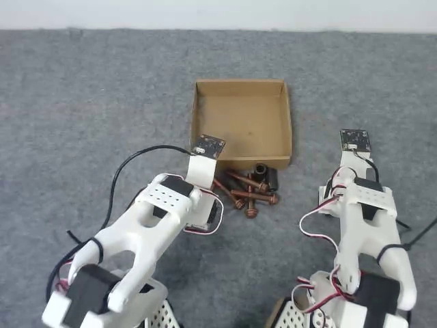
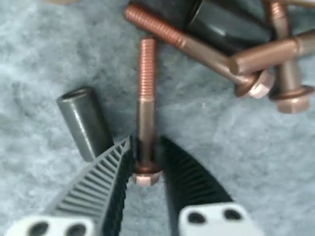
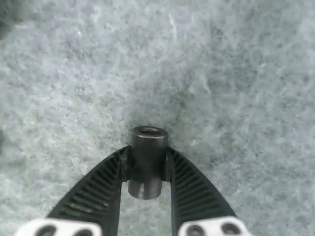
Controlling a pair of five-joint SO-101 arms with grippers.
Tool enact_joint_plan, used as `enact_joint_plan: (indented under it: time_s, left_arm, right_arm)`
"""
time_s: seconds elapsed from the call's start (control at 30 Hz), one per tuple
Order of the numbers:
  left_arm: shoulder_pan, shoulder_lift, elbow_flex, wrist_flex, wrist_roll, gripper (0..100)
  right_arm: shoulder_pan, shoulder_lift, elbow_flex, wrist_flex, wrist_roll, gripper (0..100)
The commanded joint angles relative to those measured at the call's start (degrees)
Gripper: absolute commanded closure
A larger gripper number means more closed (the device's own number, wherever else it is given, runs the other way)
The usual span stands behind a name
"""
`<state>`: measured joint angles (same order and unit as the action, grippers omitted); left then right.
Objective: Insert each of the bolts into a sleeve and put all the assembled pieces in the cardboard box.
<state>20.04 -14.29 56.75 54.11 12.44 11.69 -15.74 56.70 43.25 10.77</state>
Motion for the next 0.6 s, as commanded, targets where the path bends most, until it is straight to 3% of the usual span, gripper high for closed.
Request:
enact_joint_plan:
  time_s: [0.0,0.13,0.27,0.57]
  left_arm:
    - [0.5,0.0,-2.6,0.7,-5.3,99]
    - [0.6,-0.4,-2.6,2.2,-11.9,99]
    - [0.6,-1.1,-2.9,5.0,-24.2,99]
    - [-2.4,-19.3,2.9,8.8,-34.7,99]
  right_arm:
    - [0.6,-0.2,-3.4,0.0,0.7,99.2]
    - [0.6,-0.2,-3.4,0.0,0.7,99.2]
    - [0.6,-0.2,-3.4,0.0,0.7,99.2]
    - [0.6,-0.2,-3.4,-0.1,0.7,99.2]
